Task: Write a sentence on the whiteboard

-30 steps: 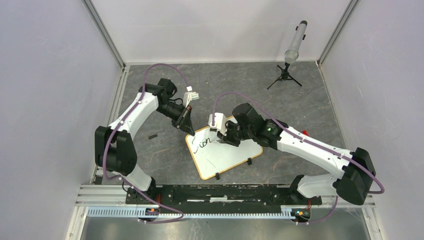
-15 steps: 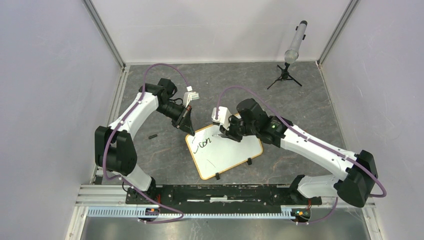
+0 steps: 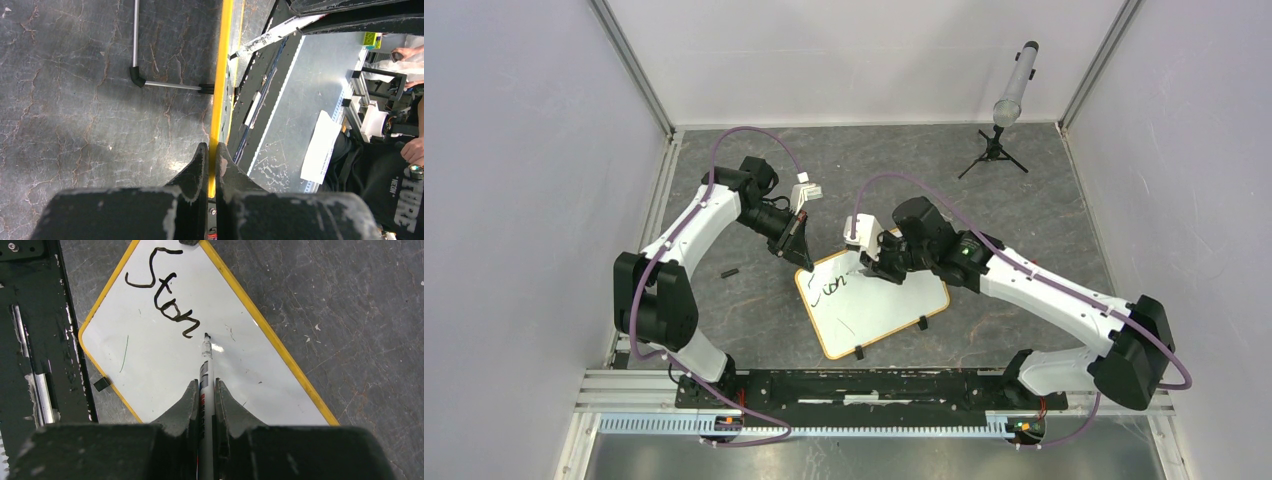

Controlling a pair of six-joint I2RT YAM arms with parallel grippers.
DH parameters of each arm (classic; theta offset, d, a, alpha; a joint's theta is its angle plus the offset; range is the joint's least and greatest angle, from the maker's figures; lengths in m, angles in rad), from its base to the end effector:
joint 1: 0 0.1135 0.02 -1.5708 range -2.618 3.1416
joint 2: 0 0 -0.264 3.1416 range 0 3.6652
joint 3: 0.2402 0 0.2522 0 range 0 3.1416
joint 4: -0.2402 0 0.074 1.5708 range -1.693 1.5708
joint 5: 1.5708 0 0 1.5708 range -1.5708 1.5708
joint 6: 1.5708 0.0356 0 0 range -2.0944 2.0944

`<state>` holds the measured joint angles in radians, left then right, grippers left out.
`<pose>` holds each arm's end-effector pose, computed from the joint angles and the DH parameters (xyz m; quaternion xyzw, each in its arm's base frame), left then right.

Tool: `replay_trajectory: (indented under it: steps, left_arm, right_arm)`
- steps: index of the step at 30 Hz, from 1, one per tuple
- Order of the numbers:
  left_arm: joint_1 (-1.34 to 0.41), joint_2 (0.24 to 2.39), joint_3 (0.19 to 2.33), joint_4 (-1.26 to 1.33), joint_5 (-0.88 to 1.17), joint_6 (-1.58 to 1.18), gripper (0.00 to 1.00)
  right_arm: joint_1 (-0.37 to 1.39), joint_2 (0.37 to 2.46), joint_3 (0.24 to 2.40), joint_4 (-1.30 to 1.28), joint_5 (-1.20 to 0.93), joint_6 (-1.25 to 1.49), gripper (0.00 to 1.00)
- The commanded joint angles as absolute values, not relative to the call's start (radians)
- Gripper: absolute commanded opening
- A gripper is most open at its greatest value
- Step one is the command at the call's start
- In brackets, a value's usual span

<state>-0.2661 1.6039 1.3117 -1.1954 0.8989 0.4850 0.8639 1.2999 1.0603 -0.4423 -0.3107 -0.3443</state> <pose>0.2711 -0.1028 0.2684 0.3469 0.8306 -0.4274 0.0846 0.1770 0.2240 0.3000 -0.5614 0.6963 0.2441 0.3746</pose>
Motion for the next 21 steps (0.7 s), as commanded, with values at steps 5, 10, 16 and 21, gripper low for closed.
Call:
replay_trajectory:
  steps: [5,10,16,21]
  left_arm:
    - [-0.271,1.604,1.327,-1.193,0.874,0.463,0.02]
    - [-0.272,1.606,1.325,-1.193,0.873,0.463,0.02]
    - [-0.272,1.608,1.325,-1.194,0.871,0.464,0.02]
    - [-0.272,1.607,1.325,-1.193,0.87,0.464,0.02]
  right_arm:
    - [0.875,1.318,1.095,-0.414,-0.308,-0.347,0.0]
    - [0.888,1.311,1.057,-0.417,-0.311,-0.351,0.0]
    - [0.895,1.296,1.024,-0.42,-0.311,-0.354,0.0]
    - [0.895,1.281,1.016,-0.432,-0.297,-0.365,0.0]
